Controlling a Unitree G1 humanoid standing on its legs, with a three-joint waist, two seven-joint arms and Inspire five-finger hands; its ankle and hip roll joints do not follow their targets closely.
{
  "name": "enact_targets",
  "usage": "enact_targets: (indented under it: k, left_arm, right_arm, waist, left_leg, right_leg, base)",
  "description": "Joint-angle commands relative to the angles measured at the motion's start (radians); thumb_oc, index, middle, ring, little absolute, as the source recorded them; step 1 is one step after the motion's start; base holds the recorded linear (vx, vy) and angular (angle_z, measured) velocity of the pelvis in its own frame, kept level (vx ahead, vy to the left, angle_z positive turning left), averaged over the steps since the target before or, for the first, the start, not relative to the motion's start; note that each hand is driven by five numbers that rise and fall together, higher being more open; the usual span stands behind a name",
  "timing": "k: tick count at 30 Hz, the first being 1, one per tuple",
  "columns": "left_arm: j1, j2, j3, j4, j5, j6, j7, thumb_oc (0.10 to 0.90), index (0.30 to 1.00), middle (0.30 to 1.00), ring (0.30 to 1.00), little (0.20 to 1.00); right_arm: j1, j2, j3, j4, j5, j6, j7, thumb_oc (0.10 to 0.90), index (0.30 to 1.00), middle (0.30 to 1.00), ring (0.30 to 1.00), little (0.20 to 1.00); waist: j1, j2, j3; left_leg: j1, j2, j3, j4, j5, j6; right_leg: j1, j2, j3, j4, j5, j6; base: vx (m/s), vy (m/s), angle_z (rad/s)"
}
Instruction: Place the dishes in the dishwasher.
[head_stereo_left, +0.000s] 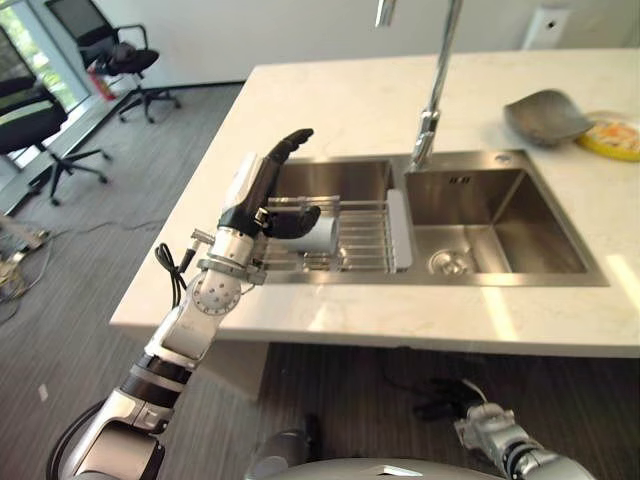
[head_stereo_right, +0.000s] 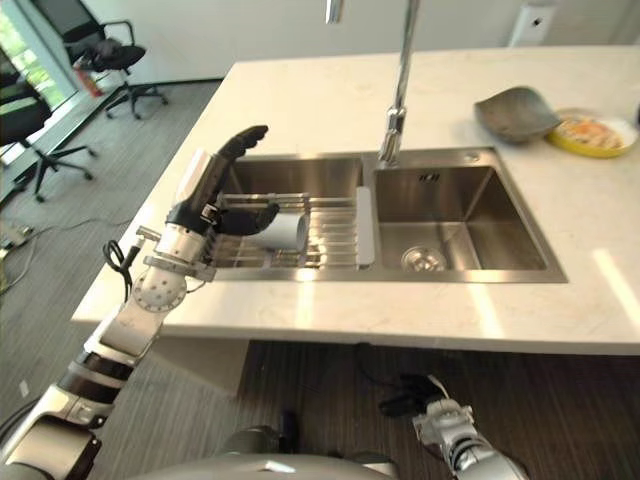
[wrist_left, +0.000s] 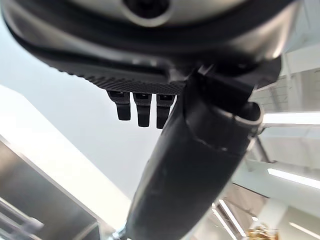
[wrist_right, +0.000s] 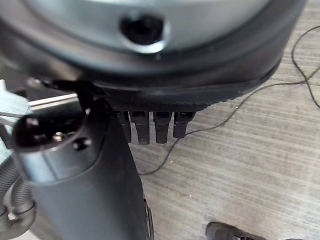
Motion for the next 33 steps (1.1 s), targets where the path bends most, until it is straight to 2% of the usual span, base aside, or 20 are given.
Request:
enact_targets:
  k: [1,5,8,21,24,25,29,33]
  left_arm:
    - [-0.074,0.031,0.062,-0.081,-0.021,-0.067,-0.001,0.800,0.900,0.900,0.900,0.900]
    - [-0.007,0.053,0.093,-0.086,-0.048,-0.069,-0.028,0.800,0.900,0.900,0.900,0.900]
    - [0.033,0.111,0.118,-0.103,-0.034,-0.072,-0.040,0.800,0.900,0.900,0.900,0.900]
    - [0.041,0.166,0.112,-0.116,0.003,-0.065,-0.061,0.800,0.900,0.900,0.900,0.900]
    - [0.049,0.183,0.098,-0.144,0.087,-0.062,-0.059,0.800,0.900,0.900,0.900,0.900]
    - [0.041,0.231,0.069,-0.172,0.179,-0.067,-0.076,0.800,0.900,0.900,0.900,0.900]
    - [0.041,0.242,0.030,-0.175,0.216,-0.064,-0.090,0.800,0.900,0.900,0.900,0.900]
    - [0.023,0.293,-0.017,-0.195,0.387,-0.055,-0.066,0.800,0.900,0.900,0.900,0.900]
  right_arm:
    - [0.024,-0.003,-0.014,0.028,0.004,-0.012,0.020,0.800,0.900,0.900,0.900,0.900]
    - [0.058,0.011,-0.023,0.049,-0.009,-0.004,0.032,0.800,0.900,0.900,0.900,0.900]
    - [0.075,0.012,-0.037,0.049,-0.003,-0.007,0.042,0.800,0.900,0.900,0.900,0.900]
    - [0.043,0.015,-0.022,-0.004,0.005,-0.019,0.040,0.800,0.900,0.900,0.900,0.900]
    - [0.039,0.015,-0.030,-0.014,0.013,-0.025,0.034,0.800,0.900,0.900,0.900,0.900]
    - [0.044,0.020,-0.027,-0.015,0.009,-0.028,0.031,0.800,0.900,0.900,0.900,0.900]
    - [0.052,0.025,-0.025,-0.010,0.003,-0.028,0.028,0.800,0.900,0.900,0.900,0.900]
    - [0.061,0.031,-0.022,-0.007,-0.007,-0.032,0.021,0.800,0.900,0.900,0.900,0.900]
  waist:
    - [0.010,0.038,-0.058]
    - [0.011,0.042,-0.072]
    - [0.015,0.042,-0.076]
    - [0.024,0.035,-0.084]
    - [0.026,0.036,-0.082]
    - [0.024,0.040,-0.082]
    - [0.019,0.043,-0.081]
    - [0.012,0.048,-0.080]
  left_leg:
    - [0.212,0.039,-0.022,-0.158,-0.082,-0.052]
    - [0.237,0.041,-0.023,-0.213,-0.077,-0.047]
    - [0.237,0.045,-0.024,-0.229,-0.075,-0.047]
    - [0.231,0.048,-0.029,-0.229,-0.087,-0.046]
    - [0.230,0.047,-0.029,-0.229,-0.090,-0.046]
    - [0.230,0.046,-0.030,-0.229,-0.093,-0.045]
    - [0.231,0.046,-0.029,-0.229,-0.094,-0.046]
    - [0.234,0.045,-0.027,-0.229,-0.099,-0.045]
  right_leg:
    - [-0.132,-0.105,-0.029,0.030,0.052,0.184]
    - [-0.134,-0.100,-0.035,0.023,0.048,0.189]
    - [-0.137,-0.099,-0.045,0.022,0.046,0.192]
    - [-0.140,-0.103,-0.057,0.015,0.044,0.202]
    - [-0.141,-0.104,-0.059,0.015,0.043,0.203]
    - [-0.139,-0.105,-0.059,0.016,0.041,0.205]
    - [-0.137,-0.108,-0.062,0.016,0.038,0.206]
    - [-0.138,-0.107,-0.059,0.016,0.037,0.208]
  base:
    - [0.11,-0.002,0.11]
    - [0.04,0.003,0.10]
    - [0.02,0.000,0.05]
    - [0.01,0.002,0.03]
    - [0.00,0.000,0.00]
    - [0.00,0.000,0.00]
    - [0.00,0.001,0.02]
    - [0.00,0.000,0.00]
